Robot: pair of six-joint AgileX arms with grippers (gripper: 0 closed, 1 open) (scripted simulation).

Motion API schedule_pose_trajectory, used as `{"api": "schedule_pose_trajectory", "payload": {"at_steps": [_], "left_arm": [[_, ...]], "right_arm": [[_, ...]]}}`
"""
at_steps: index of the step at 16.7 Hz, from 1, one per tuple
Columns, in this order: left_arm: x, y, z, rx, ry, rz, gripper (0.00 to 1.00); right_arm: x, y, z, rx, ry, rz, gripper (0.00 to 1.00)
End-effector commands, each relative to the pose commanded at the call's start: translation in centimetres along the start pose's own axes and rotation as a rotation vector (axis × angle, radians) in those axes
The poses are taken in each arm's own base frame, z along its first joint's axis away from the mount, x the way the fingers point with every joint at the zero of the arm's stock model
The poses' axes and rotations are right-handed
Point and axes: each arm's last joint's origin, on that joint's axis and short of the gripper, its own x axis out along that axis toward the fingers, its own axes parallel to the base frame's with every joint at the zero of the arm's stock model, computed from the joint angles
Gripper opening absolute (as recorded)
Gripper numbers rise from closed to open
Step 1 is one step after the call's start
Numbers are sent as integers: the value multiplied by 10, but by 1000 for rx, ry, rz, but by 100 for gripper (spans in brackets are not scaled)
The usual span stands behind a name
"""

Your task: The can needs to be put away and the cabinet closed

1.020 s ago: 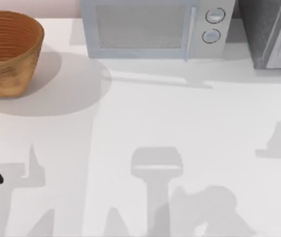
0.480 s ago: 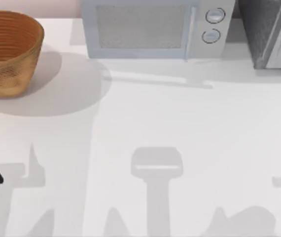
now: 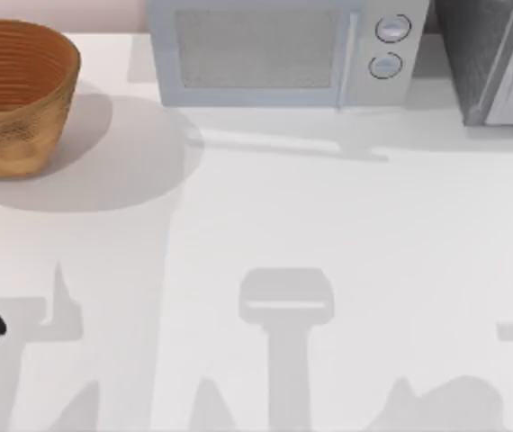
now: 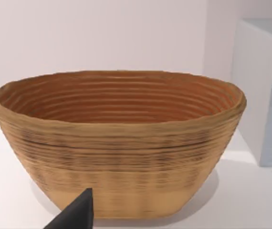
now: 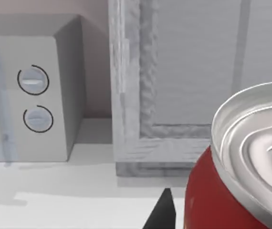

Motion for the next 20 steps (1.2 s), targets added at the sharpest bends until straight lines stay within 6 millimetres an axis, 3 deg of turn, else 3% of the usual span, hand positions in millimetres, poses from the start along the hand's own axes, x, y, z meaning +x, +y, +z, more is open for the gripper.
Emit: {"api": "schedule_pose_trajectory", "payload": {"at_steps": [2,5,9,15,20], "left_arm": [[0,0,0,0,0,0,100],[0,0,0,0,0,0,100],[0,0,0,0,0,0,100],[0,0,0,0,0,0,100],[0,0,0,0,0,0,100]], "right_arm": [[1,1,14,-1,21,0,0],[5,3,55,-3,44,0,0],[19,8,133,-5,39,-1,0],[56,19,255,-2,-26,-3,0],[97,32,320,3,-48,-3,0]]}}
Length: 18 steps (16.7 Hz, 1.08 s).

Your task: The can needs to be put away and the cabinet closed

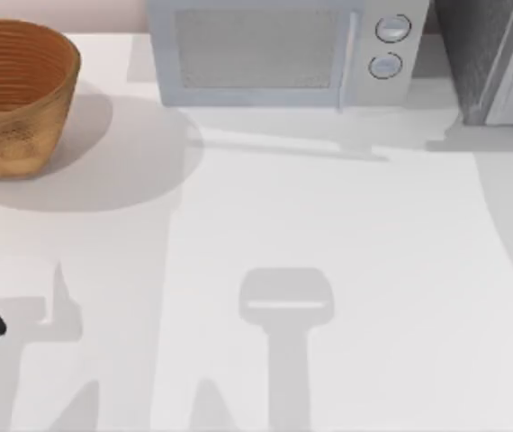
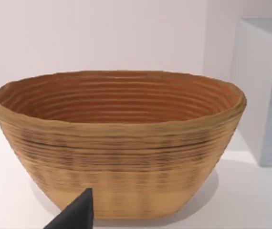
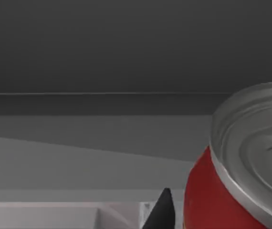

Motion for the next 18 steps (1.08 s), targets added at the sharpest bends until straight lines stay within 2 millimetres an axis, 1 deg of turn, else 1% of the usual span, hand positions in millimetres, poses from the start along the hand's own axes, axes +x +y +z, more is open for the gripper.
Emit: {"api": "schedule_pose_trajectory", "payload": {"at_steps": [3,6,8,14,16,18], "left_arm": [[0,0,0,0,0,0,100],[0,0,0,0,0,0,100],[0,0,0,0,0,0,100],[0,0,0,0,0,0,100],[0,0,0,0,0,0,100],[0,0,0,0,0,0,100]], "right_arm": [[26,9,18,0,13,0,0],[46,16,24,-2,29,2,0],[49,17,25,-3,33,3,0],[51,16,25,-1,34,0,0],[60,17,30,-2,35,0,0],[74,18,36,-3,37,0,0]]}}
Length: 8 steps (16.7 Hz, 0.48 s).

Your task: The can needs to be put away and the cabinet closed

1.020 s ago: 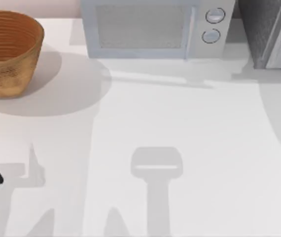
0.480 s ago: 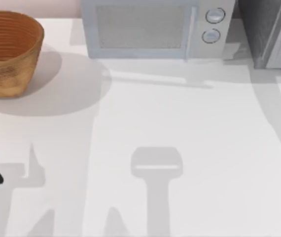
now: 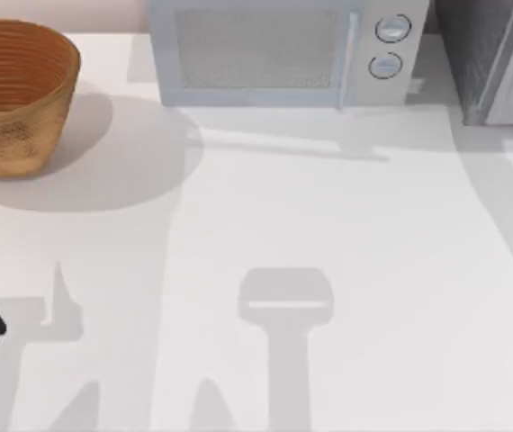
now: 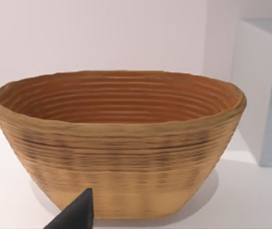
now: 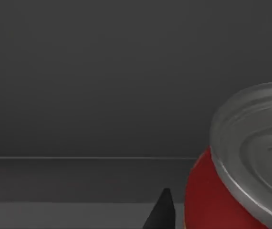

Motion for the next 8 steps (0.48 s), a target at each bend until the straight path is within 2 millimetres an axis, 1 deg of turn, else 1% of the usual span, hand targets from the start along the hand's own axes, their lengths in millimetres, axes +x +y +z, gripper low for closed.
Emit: {"api": "schedule_pose_trajectory", "payload": {"at_steps": [4,8], "left_arm": [[0,0,0,0,0,0,100],[0,0,0,0,0,0,100]], "right_arm": [[37,2,13,-1,3,0,0],[77,2,18,-1,3,0,0]]}}
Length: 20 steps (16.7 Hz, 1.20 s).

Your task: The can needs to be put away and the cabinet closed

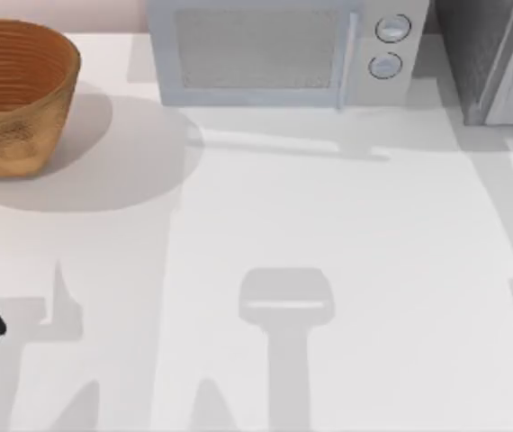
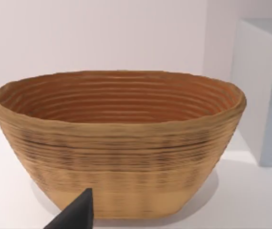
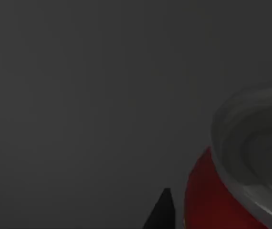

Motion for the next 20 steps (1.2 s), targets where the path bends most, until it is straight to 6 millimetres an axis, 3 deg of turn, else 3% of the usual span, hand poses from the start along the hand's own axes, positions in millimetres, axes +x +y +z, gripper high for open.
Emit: {"api": "schedule_pose_trajectory", "payload": {"at_steps": [6,13,20], "left_arm": [[0,0,0,0,0,0,100],[0,0,0,0,0,0,100],[0,0,0,0,0,0,100]], "right_arm": [[42,-4,-7,2,-5,0,0],[49,-6,-10,3,-7,0,0],[49,-6,-10,3,-7,0,53]]}}
